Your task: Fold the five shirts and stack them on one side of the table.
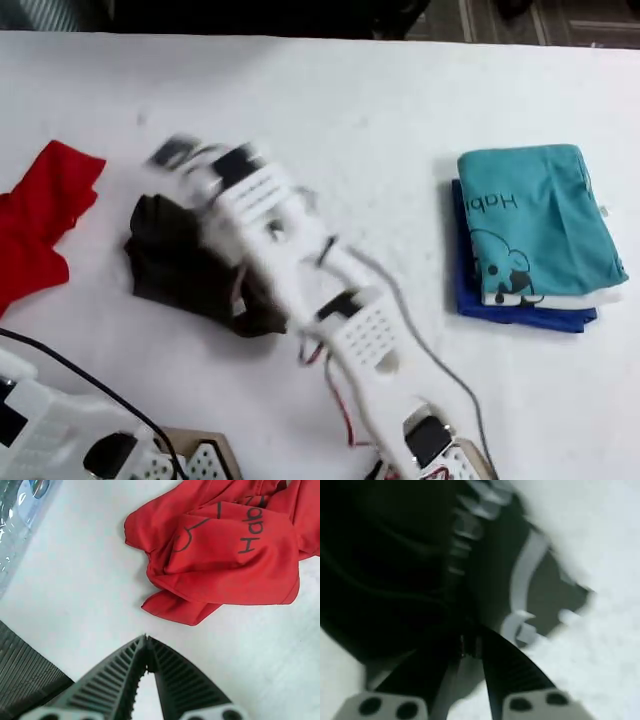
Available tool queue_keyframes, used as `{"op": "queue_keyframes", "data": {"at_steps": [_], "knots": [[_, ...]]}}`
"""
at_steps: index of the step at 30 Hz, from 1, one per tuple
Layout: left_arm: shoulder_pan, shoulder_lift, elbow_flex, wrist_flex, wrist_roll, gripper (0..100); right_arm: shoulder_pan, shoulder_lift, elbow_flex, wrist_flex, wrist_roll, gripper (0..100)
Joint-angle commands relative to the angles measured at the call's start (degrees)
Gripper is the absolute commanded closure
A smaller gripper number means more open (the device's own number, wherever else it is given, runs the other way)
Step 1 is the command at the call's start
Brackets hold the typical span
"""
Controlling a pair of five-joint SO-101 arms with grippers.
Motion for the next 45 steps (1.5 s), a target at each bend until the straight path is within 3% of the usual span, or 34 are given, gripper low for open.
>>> {"op": "queue_keyframes", "data": {"at_steps": [1,4,6,13,17,24,33,37,45], "knots": [[0.48,-2.95,-0.09,-0.79,0.26,97,-12.35,-2.15,-4.22,0.48,0.44,98.1],[0.48,-2.95,-0.09,-0.88,0.26,97,-18.59,-4.00,-5.71,0.48,0.44,98.1],[0.48,-2.95,-0.09,-1.58,0.26,97,-18.77,-6.29,-6.15,0.48,0.44,98.1],[0.57,-2.86,-0.09,-2.29,0.26,97,-4.88,-13.23,-5.89,0.48,0.44,97.8],[1.45,-2.86,0.26,-2.29,0.26,97,-2.77,-10.42,-4.75,0.48,0.44,97.1],[3.03,-2.77,-0.09,-2.37,2.55,97,-6.64,-0.92,-6.24,0.04,0.44,80.3],[2.59,-2.77,0.26,-2.37,2.37,97,-6.81,10.15,-17.67,0.04,-3.34,81.4],[2.59,-2.77,0.00,-2.37,2.37,97,-6.73,11.21,-22.59,0.22,-2.99,99.0],[2.59,-2.77,0.09,-2.37,2.20,97,-8.75,4.88,-22.51,0.48,-2.90,98.0]]}}
